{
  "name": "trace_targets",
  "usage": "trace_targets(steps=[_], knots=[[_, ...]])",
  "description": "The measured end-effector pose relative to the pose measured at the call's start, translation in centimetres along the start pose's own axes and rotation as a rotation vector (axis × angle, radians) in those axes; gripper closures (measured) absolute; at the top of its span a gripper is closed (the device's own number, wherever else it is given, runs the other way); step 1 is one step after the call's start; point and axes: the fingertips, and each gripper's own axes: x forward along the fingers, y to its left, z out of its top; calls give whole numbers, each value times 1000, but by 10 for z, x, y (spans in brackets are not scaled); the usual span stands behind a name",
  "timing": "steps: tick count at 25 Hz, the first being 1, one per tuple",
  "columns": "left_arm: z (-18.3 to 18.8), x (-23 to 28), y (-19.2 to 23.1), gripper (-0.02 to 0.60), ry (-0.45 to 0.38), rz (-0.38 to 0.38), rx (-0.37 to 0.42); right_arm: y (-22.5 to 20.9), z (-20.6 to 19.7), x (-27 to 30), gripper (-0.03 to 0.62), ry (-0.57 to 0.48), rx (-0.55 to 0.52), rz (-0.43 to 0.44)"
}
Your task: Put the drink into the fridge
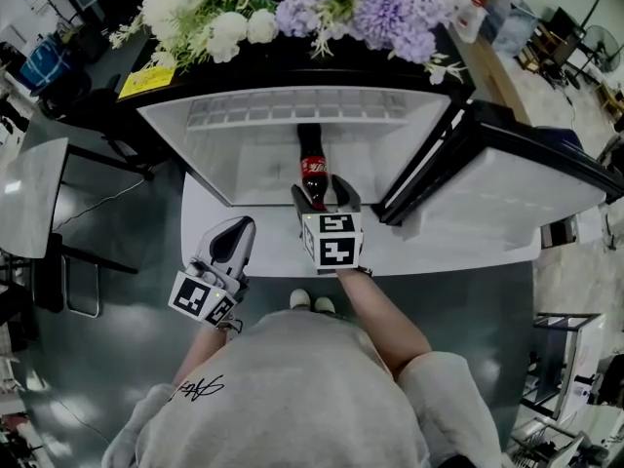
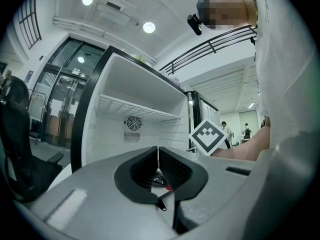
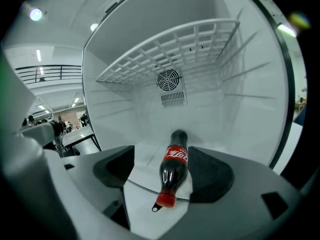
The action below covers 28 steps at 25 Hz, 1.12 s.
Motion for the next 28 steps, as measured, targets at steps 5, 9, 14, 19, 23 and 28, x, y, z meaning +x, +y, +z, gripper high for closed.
trace_targets(steps=[5, 9, 14, 19, 23, 28], knots=[[2, 2, 2, 569, -4, -7, 3, 11, 14, -19, 272, -53, -14, 21], [5, 4, 3, 569, -9, -11, 5, 19, 21, -30, 272, -77, -4, 45], [9, 7, 4, 569, -16, -17, 12, 24, 36, -46, 272, -129, -32, 58], [16, 9, 7, 569, -28, -17, 23, 31, 52, -58, 273, -195, -31, 98], [22, 9, 8, 569, -37, -16, 36, 38, 61, -67, 273, -248, -41, 128], [29, 9, 9, 569, -53, -11, 37, 40, 70, -77, 273, -283, -39, 143]])
